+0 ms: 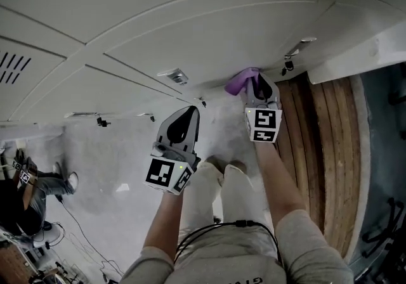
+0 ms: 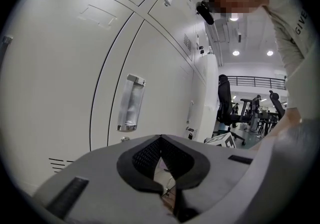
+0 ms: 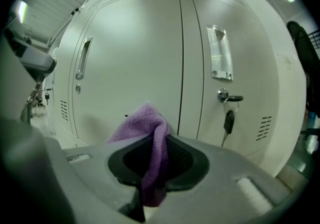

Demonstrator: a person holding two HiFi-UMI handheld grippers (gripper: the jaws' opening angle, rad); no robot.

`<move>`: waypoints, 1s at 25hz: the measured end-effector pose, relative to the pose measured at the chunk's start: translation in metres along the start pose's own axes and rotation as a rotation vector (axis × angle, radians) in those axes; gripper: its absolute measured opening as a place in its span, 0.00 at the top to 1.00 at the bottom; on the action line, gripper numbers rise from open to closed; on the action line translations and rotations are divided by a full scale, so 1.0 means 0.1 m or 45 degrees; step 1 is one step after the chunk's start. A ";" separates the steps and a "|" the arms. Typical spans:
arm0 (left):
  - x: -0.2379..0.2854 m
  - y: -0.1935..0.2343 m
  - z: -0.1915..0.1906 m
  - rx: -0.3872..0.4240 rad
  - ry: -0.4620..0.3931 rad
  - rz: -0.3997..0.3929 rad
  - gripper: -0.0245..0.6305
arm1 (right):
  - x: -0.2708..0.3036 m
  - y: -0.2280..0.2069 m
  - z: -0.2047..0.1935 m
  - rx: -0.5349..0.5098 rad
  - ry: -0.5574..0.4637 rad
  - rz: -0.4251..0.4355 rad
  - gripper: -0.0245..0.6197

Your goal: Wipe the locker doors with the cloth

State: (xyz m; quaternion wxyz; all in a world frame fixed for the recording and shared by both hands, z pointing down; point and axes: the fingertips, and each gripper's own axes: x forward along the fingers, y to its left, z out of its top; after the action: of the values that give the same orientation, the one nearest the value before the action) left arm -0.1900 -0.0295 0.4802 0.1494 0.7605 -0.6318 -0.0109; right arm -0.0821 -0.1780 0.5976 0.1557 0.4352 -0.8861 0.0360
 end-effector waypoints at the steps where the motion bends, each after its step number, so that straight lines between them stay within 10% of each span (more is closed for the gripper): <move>1: -0.03 -0.03 0.02 0.005 0.014 0.000 0.96 | 0.01 0.03 -0.01 0.006 0.034 0.015 0.88; 5: -0.05 -0.23 0.24 0.022 0.041 -0.046 0.96 | -0.19 0.02 0.13 0.032 0.097 0.033 0.87; 25: 0.40 -1.53 1.51 0.083 -0.076 -0.442 0.96 | -1.64 -1.23 2.66 0.235 -0.562 -0.299 0.87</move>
State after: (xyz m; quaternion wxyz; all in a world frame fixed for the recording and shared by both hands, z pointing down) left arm -0.0661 -0.0758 0.3061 0.1018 0.8618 -0.4954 -0.0388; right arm 0.0430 -0.1824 0.2859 -0.0786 0.5448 -0.8349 0.0024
